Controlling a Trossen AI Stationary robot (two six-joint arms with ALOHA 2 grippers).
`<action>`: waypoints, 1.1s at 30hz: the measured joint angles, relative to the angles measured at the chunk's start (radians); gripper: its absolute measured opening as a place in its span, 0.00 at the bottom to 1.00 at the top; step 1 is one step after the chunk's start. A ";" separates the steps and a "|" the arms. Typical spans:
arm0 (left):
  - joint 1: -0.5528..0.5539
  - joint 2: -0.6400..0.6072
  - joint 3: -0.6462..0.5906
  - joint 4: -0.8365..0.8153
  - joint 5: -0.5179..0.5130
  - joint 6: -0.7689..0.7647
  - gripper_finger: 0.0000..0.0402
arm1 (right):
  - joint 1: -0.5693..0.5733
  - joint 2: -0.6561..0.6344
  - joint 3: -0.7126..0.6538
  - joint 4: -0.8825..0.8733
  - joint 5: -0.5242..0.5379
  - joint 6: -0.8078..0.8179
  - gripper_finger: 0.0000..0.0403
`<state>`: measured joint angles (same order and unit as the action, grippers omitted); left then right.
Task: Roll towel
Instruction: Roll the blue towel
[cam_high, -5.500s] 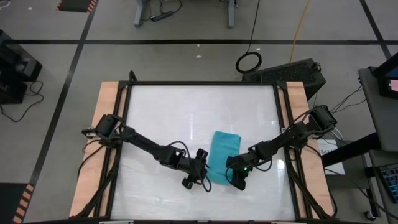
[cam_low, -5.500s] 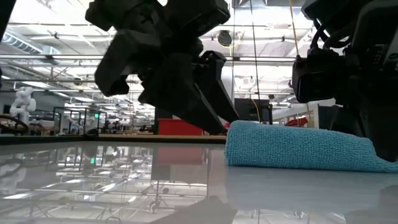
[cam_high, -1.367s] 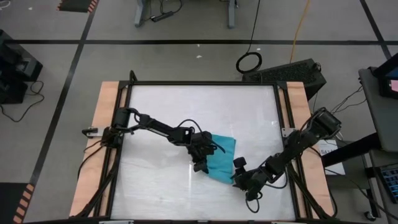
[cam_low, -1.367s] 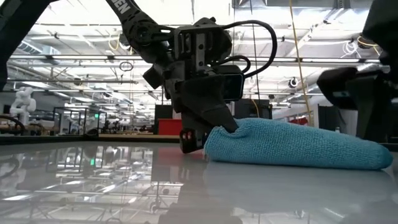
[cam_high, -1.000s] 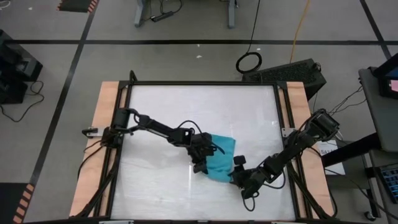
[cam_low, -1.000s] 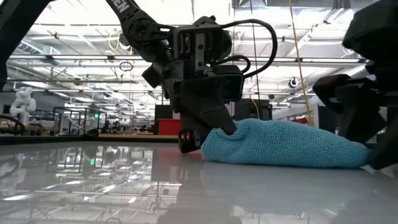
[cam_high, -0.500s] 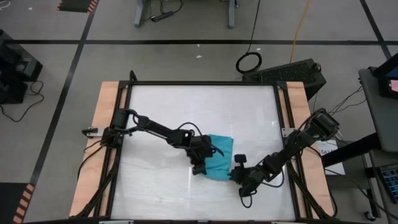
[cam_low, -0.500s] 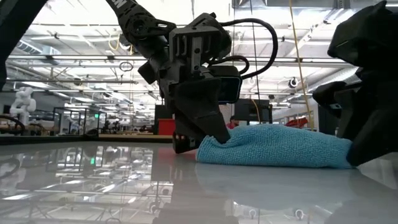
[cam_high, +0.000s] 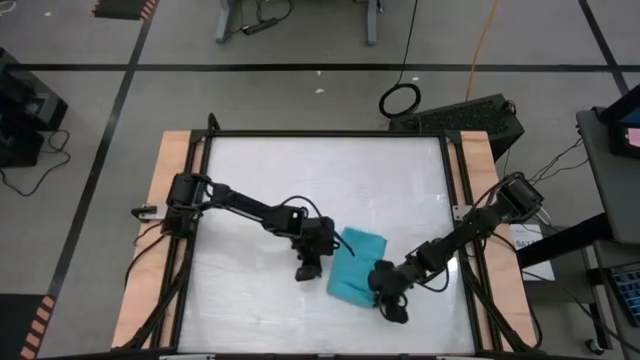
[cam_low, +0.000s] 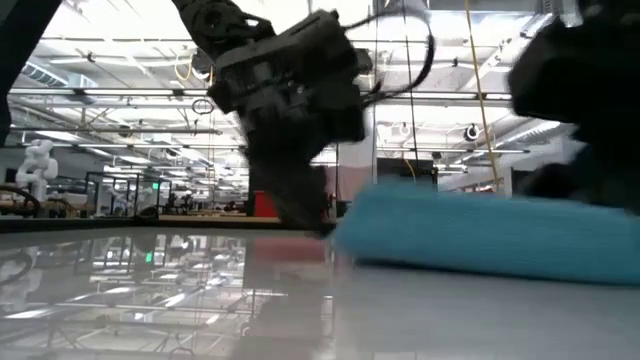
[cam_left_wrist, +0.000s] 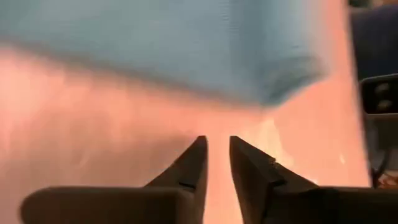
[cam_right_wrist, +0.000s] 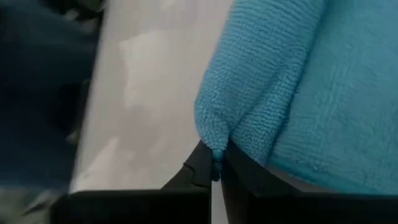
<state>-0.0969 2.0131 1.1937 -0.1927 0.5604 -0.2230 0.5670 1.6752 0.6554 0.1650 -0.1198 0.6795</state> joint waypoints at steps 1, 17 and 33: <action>-0.003 0.003 -0.001 -0.007 -0.002 0.001 0.20 | -0.004 0.000 0.000 0.002 -0.033 0.012 0.01; -0.130 -0.108 0.005 -0.042 -0.313 0.315 0.50 | -0.064 0.000 0.000 -0.013 -0.155 0.147 0.01; -0.245 -0.113 0.008 0.113 -0.468 0.605 0.50 | -0.136 0.000 -0.002 -0.010 -0.228 0.113 0.01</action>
<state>-0.3420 1.8999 1.2018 -0.0800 0.0928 0.3820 0.4314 1.6756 0.6533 0.1545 -0.3482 0.7929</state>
